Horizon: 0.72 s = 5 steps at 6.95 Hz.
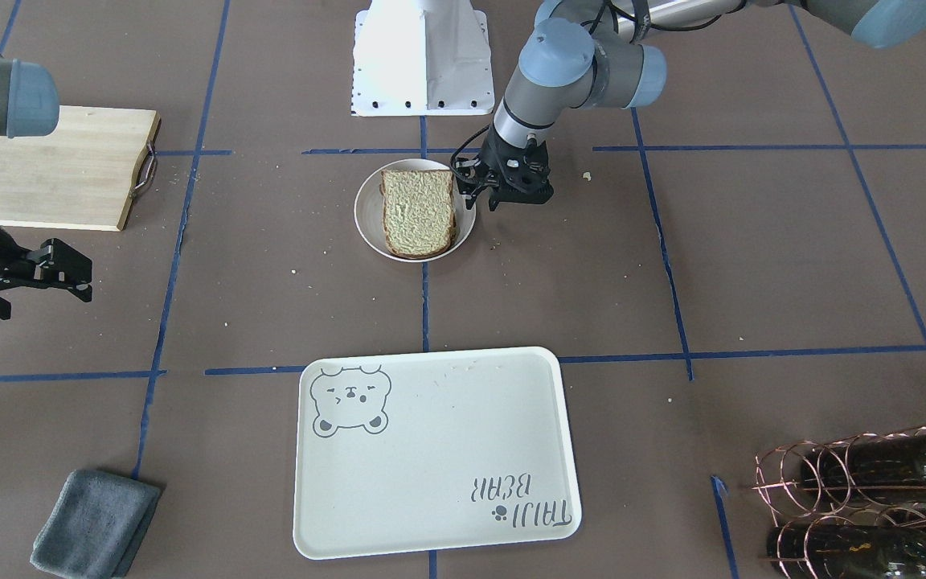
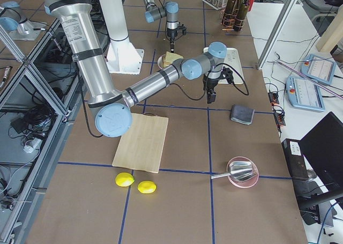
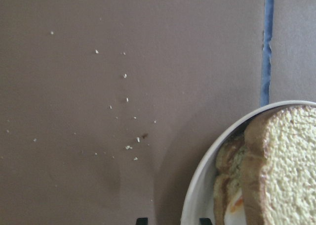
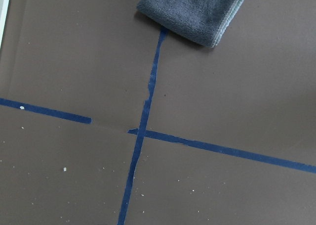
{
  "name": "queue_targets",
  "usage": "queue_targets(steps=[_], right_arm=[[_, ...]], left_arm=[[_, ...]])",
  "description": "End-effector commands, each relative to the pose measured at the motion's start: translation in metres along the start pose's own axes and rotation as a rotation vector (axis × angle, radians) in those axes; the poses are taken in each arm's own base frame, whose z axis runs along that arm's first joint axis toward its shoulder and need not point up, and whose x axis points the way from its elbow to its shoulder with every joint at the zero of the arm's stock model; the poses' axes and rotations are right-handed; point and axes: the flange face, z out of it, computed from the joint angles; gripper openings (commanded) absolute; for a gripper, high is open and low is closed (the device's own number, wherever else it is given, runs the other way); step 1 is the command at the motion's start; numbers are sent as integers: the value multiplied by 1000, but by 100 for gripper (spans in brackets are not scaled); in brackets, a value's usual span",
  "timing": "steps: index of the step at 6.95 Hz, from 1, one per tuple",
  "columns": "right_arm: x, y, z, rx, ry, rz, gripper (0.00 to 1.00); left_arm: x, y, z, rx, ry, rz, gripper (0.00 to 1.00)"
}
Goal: Make sandwich and place on tray
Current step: 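Withdraw the right gripper while the left gripper reaches to the plate rim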
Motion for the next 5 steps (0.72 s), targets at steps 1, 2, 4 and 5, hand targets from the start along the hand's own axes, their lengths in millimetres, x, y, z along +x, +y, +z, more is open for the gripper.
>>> queue_targets(steps=[1, 2, 4, 5], right_arm=[[13, 1, -3, 1, -1, 9, 100], [15, 1, -4, -1, -8, 15, 100], [20, 0, -9, 6, -10, 18, 100], [26, 3, -8, 5, -7, 19, 100]], left_arm=[[6, 7, 12, -13, 5, 11, 44], [5, 7, 14, -15, 3, 7, 37], [5, 7, 15, -15, 2, 7, 21], [6, 7, 12, -14, 8, 8, 9]])
